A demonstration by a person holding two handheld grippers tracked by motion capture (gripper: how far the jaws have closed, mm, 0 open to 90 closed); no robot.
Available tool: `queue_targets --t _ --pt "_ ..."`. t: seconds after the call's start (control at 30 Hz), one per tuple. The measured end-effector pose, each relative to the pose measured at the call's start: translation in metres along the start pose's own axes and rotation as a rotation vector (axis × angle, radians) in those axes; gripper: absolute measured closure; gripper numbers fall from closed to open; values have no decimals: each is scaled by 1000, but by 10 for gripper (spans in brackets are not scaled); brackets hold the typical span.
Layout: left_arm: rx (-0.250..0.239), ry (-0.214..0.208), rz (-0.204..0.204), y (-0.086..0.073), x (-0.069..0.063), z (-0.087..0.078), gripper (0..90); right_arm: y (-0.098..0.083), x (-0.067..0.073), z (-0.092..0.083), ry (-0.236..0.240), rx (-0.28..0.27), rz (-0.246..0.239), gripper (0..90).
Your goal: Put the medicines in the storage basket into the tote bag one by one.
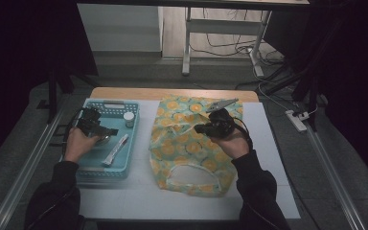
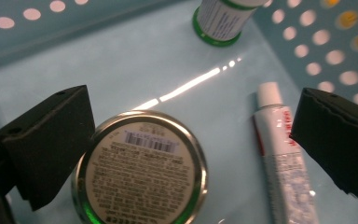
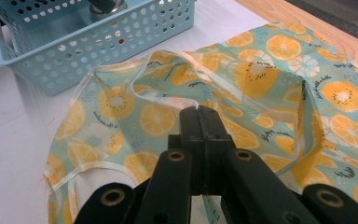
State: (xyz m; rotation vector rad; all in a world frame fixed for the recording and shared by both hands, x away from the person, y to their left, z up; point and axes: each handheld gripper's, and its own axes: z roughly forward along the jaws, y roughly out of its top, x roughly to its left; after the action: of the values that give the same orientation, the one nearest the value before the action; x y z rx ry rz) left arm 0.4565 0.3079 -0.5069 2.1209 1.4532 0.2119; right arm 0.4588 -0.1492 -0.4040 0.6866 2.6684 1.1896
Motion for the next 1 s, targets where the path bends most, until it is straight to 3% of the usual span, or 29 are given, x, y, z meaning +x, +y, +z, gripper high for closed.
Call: queue_targets --t 0.33,0.77,1.0 --pt "93 1 8 2 3 11 0 0 -1 -2 0 -6 -1 900" --pt "204 51 -7 1 -2 15 30 -1 -1 -2 0 -5 -2 900" --pt "248 97 -7 -2 -5 12 166 -1 -1 -3 -1 -5 1 900"
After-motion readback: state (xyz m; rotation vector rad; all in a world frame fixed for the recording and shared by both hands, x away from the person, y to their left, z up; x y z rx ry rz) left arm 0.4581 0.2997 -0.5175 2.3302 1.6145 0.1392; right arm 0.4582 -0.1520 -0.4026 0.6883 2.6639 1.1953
